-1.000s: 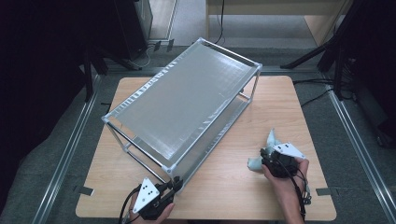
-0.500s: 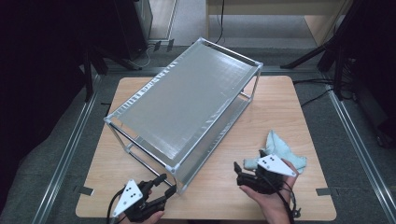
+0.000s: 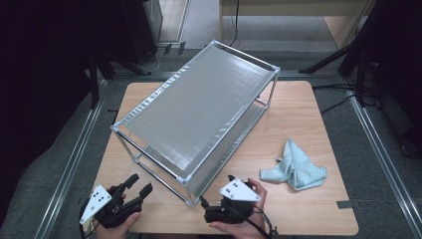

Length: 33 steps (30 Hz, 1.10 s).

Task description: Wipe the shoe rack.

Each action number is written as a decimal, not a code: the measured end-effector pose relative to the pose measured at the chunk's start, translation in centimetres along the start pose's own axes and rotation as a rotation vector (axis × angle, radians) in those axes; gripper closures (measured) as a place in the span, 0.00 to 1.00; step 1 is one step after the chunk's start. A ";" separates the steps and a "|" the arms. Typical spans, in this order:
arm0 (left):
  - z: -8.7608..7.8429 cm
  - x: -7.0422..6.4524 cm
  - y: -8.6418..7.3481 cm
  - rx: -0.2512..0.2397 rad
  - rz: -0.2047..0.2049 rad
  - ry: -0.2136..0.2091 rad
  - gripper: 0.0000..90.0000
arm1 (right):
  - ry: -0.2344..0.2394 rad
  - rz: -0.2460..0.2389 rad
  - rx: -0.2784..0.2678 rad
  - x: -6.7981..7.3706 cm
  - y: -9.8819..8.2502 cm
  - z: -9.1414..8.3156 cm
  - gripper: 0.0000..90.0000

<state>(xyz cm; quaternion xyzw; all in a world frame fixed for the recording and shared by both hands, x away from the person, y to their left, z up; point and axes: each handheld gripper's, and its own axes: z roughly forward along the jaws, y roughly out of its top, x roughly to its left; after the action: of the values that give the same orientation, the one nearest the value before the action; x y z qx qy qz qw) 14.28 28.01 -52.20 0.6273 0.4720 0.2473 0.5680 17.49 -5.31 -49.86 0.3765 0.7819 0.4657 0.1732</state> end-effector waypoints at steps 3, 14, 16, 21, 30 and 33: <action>0.0 0.8 -0.1 0.005 -0.003 0.040 0.42 | 0.025 -0.024 0.002 1.5 -0.1 0.8 0.01; 0.9 2.5 -0.2 0.051 -0.043 0.128 0.42 | 0.015 -0.059 -0.062 5.3 -0.9 2.8 0.62; 0.9 2.6 -0.3 0.054 -0.046 0.130 0.42 | 0.017 -0.049 -0.064 5.0 -1.0 2.7 0.68; 1.7 2.9 -0.3 0.053 -0.054 0.147 0.45 | 0.043 -0.019 -0.097 3.0 -2.0 1.5 0.90; 4.6 3.0 -0.2 0.104 -0.043 0.204 0.43 | 0.030 0.017 -0.108 -1.4 -3.3 -1.5 0.90; 5.4 2.9 -0.3 0.117 -0.031 0.204 0.45 | 0.019 0.037 -0.105 -2.1 -3.5 -2.2 0.90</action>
<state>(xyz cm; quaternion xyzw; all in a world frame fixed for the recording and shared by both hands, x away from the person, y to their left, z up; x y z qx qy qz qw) 20.03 27.89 -54.35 0.6235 0.5506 0.2729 0.4834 16.02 -9.18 -51.96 0.3768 0.7508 0.5129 0.1767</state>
